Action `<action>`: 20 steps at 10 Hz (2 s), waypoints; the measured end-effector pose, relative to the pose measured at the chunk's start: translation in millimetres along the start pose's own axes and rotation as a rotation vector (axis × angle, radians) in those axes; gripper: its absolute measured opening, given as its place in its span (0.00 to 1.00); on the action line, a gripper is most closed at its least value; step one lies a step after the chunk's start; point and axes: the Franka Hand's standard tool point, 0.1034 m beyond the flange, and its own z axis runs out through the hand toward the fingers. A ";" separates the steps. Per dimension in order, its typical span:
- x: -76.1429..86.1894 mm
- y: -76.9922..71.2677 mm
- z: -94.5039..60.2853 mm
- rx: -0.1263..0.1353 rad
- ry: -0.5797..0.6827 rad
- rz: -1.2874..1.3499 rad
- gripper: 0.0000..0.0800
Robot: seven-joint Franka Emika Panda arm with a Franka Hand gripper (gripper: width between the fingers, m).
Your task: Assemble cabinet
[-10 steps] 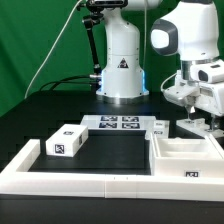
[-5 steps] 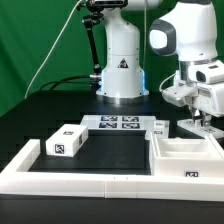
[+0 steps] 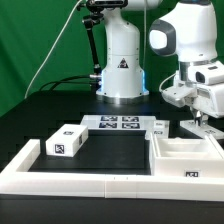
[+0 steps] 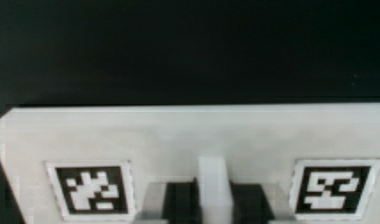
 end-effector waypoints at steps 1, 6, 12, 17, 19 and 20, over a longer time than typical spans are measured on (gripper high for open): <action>-1.2 0.2 -1.7 -0.004 -0.002 0.027 0.08; -30.1 4.0 -41.0 -0.065 -0.056 0.197 0.08; -39.4 2.5 -40.9 -0.102 -0.039 0.304 0.09; -54.8 8.2 -46.5 -0.110 -0.051 0.388 0.09; -63.9 9.6 -45.5 -0.106 -0.055 0.381 0.09; -73.0 18.1 -47.6 -0.098 -0.065 0.396 0.09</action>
Offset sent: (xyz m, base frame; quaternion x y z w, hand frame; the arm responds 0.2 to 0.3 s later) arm 0.0056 -0.0320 0.0345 -0.0243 -0.0501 0.1178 0.9915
